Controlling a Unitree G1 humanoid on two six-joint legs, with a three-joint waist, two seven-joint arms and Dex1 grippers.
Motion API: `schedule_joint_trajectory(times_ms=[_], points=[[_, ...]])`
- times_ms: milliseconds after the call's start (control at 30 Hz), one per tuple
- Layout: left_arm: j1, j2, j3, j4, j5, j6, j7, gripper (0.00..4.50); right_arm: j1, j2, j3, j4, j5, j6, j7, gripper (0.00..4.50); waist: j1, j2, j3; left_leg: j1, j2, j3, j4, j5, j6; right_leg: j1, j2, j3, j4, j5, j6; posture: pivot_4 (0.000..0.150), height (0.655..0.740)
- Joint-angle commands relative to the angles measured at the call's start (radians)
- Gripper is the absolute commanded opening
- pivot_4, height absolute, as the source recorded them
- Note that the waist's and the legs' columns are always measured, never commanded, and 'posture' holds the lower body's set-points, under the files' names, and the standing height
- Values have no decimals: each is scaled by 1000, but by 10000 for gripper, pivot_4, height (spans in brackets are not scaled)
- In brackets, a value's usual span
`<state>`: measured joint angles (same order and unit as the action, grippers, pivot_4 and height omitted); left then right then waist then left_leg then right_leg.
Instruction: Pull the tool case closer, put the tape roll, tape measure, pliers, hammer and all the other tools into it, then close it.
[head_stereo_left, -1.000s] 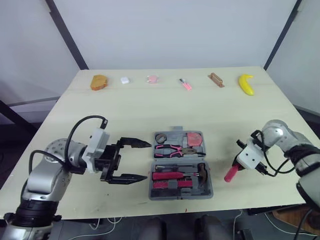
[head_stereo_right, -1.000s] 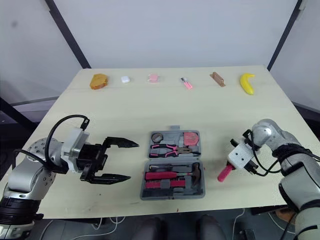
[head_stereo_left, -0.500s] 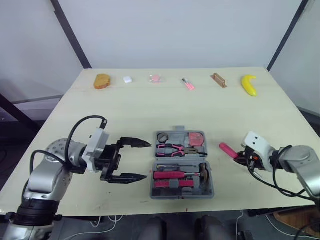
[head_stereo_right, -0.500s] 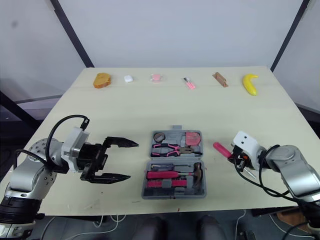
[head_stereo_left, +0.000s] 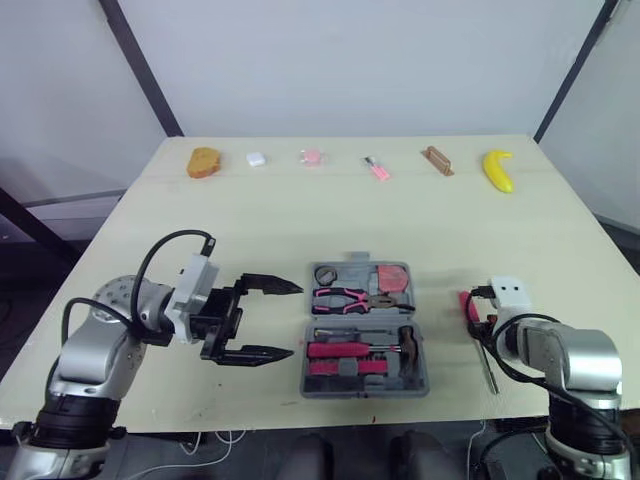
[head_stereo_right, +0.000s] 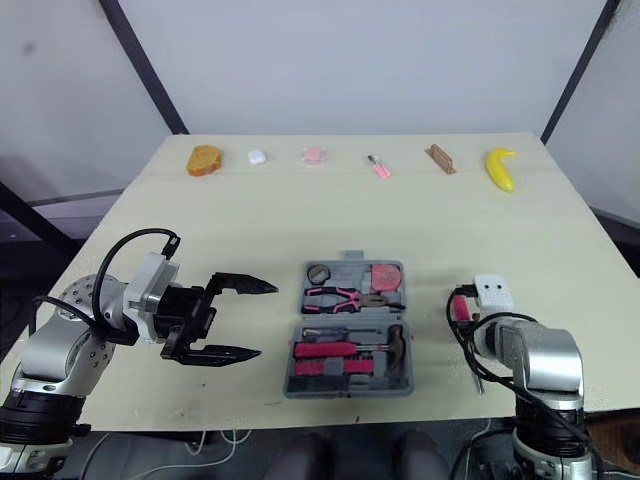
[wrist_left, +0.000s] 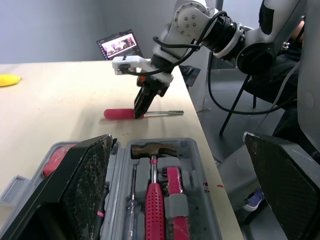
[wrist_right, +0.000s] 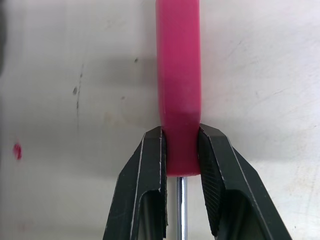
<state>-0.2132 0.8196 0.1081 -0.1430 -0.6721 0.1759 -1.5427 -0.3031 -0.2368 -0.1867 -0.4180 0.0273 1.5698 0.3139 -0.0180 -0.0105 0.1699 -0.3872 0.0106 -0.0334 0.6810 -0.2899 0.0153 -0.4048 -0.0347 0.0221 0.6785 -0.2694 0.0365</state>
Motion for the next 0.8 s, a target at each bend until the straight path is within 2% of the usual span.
schedule_joint_trajectory(times_ms=[33, 67, 133, 167, 200, 300, 433, 533, 667, 800], points=[[4, -1, 16, -24, -18, -8, -20, 45000, 28, 14, -5, 3, 23, -134, -16, 8809, -4, -1, -1, 0, 0, 0, 0, 0, 0, 0, 0, 0, 0, 0, 0, 1500, 7400], [7, -4, 19, -21, -13, -19, -18, 45000, 41, 10, -1, -6, 29, -165, -13, 14253, -4, -1, 0, 0, 0, 0, 0, 0, 0, 0, 0, 0, 0, 0, 0, 1500, 7400], [11, -4, 23, -12, -5, -33, -21, 45000, 59, 9, -4, -32, 49, -192, -5, 20940, -4, 0, 0, 0, 0, 0, 0, 0, 0, 0, 0, 0, 0, 0, 0, 1500, 7400], [13, -3, 24, -9, -4, -37, -23, 45000, 69, 8, -8, -45, 62, -192, 0, 27936, -4, 0, 0, 0, 0, 0, 0, 0, 0, 0, 0, 0, 0, 0, 0, 1500, 7400], [15, -3, 24, -7, -4, -39, -24, 45000, 76, 7, -11, -52, 73, -195, 3, 27936, -4, 0, 0, 0, 0, 0, 0, 0, 0, 0, 0, 0, 0, 0, 0, 1500, 7400], [21, -4, 28, -6, -7, -42, -16, 45000, 131, -21, -3, -77, 82, -324, 14, 39734, -3, 0, 0, 0, 0, 0, -1, 0, 0, 0, 0, 0, 0, 0, 0, 1500, 7400], [36, -6, 47, 1, -9, -53, -3, 45000, 226, -30, 1, -124, 134, -468, 62, 39734, 0, 0, 0, 0, 0, 0, -1, 0, 0, 0, 0, 0, 0, 0, 0, 1500, 7400], [55, 1, 94, 20, -34, -38, 10, 45000, 371, -93, 94, -129, 56, -707, 61, 39734, -1, 0, 0, 0, 1, 0, -1, 0, 0, 0, 0, 0, 0, 0, 0, 1500, 7400], [88, 21, 137, 44, -32, -50, -22, 45000, 452, -24, 73, -52, 91, -898, 33, 39734, -4, 0, 0, 0, 1, 1, -2, 0, 0, 0, 0, 0, 0, 0, 0, 1500, 7400], [93, 26, 160, 74, -35, -66, -45, 45000, 472, -12, 72, 34, 74, -1022, 14, 39734, -8, 0, 0, 2, 3, 2, -2, 0, 0, 0, 0, 2, 0, 0, 0, 1500, 7400]])
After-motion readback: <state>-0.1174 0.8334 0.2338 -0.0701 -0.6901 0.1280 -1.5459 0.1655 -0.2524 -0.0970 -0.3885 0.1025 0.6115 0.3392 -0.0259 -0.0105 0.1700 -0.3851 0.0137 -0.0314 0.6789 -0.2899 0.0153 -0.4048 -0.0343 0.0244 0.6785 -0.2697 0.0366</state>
